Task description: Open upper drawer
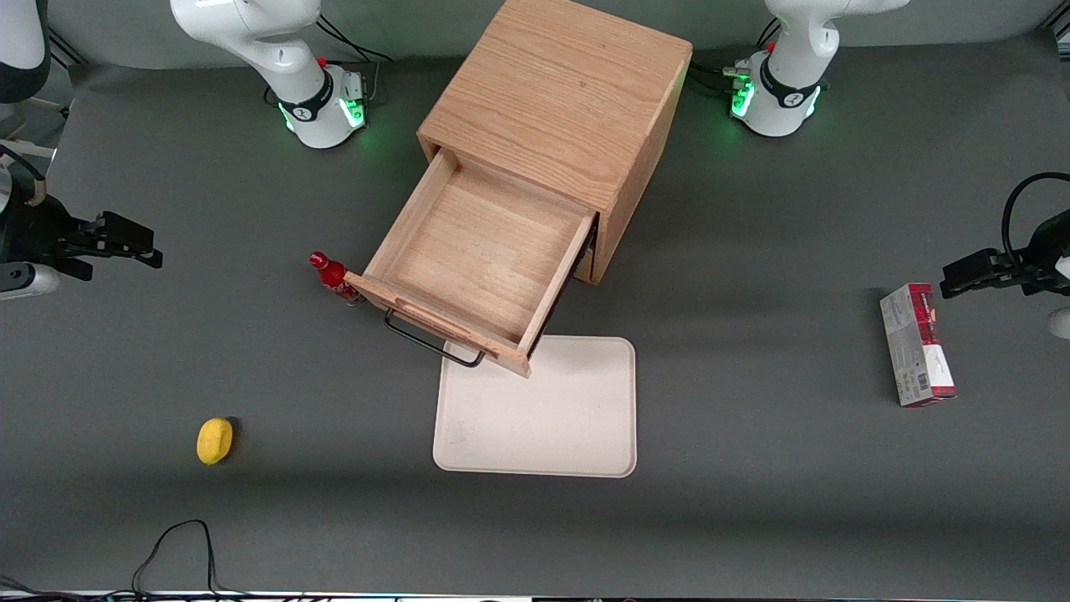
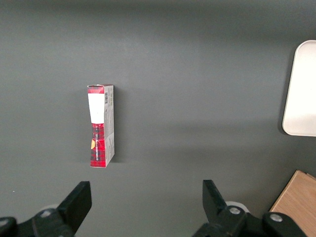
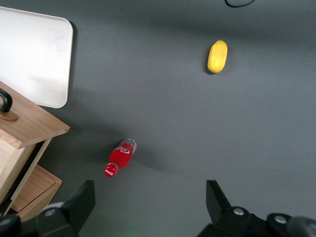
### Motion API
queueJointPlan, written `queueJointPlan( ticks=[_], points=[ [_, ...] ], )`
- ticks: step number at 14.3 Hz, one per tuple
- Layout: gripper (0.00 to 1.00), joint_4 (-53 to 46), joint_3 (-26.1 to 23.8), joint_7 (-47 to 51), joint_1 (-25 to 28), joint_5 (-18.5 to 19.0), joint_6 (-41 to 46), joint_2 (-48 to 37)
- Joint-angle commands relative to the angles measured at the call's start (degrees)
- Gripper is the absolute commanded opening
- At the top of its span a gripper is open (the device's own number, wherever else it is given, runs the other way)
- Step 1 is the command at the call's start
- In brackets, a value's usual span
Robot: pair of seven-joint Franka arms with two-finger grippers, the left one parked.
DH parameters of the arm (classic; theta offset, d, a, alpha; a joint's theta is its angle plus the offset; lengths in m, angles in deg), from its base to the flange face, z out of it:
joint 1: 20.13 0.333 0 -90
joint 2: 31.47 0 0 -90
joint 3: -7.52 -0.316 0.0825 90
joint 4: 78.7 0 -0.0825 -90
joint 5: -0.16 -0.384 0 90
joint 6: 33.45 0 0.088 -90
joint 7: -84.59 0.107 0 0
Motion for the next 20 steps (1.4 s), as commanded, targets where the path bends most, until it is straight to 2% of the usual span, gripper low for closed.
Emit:
queueJointPlan(
  ticks=[1,7,12,20],
  points=[
    [1.00,1.32,-1.04,1.58,-1.15,1.69,-1.28,-0.97],
    [1.00,1.58,-0.69,1.76,-1.15,3.19,-0.49,-0.45],
    [1.00,1.76,-1.04,1.41,-3.17,3.10,-0.49,-0.36],
    [1.00,1.67,-1.04,1.84,-2.56,3.10,-0.13,-0.36]
  ],
)
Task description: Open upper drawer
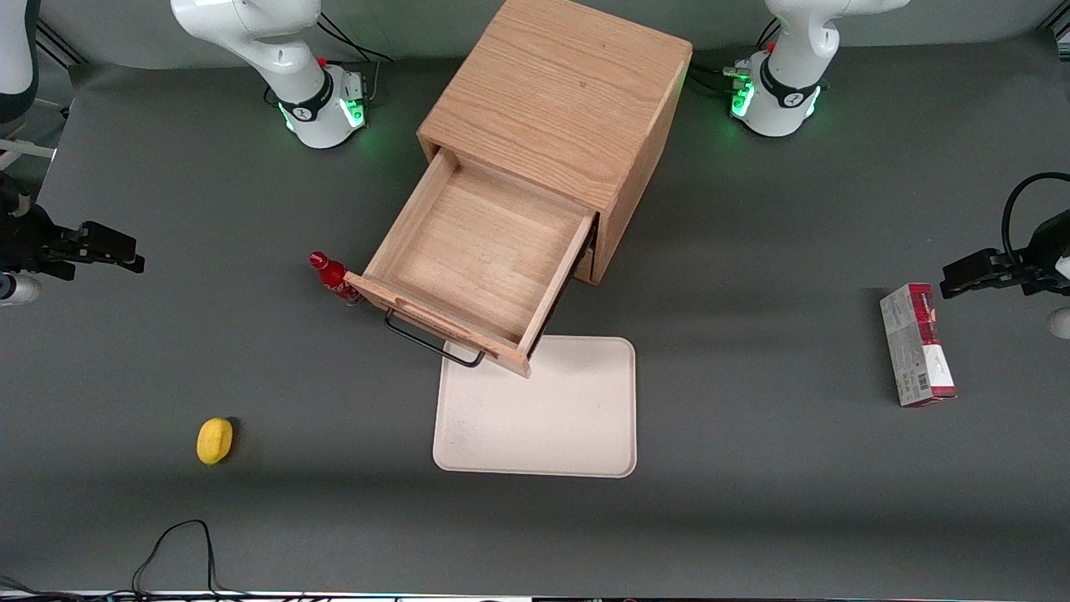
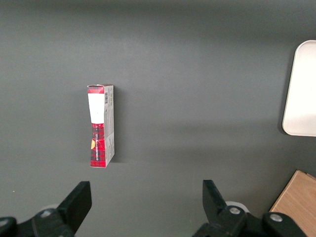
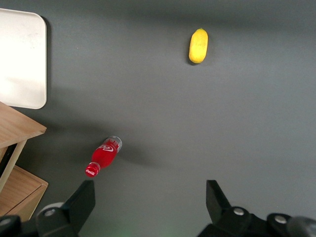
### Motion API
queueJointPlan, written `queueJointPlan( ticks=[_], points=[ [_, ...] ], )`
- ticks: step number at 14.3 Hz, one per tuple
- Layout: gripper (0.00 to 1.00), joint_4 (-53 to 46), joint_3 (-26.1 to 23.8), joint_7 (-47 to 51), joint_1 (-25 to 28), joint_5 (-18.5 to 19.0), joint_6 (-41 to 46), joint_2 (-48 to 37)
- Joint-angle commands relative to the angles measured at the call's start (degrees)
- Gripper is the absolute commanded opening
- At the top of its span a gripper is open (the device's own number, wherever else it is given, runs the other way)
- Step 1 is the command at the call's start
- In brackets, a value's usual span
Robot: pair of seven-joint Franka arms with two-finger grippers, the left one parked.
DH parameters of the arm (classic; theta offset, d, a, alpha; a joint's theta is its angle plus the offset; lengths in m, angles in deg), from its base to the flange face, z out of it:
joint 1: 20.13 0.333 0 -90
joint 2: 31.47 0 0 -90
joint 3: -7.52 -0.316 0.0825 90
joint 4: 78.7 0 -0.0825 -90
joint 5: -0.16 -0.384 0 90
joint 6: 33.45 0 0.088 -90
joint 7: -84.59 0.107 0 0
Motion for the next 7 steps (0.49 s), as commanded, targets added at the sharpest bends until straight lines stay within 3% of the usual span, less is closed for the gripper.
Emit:
queueJointPlan(
  ticks=[1,7],
  points=[
    [1.00,0.15,-0.66,1.54,-0.07,1.22,0.26,-0.44],
    [1.00,0.06,-0.57,2.07,-0.16,2.01,0.26,-0.35]
  ],
)
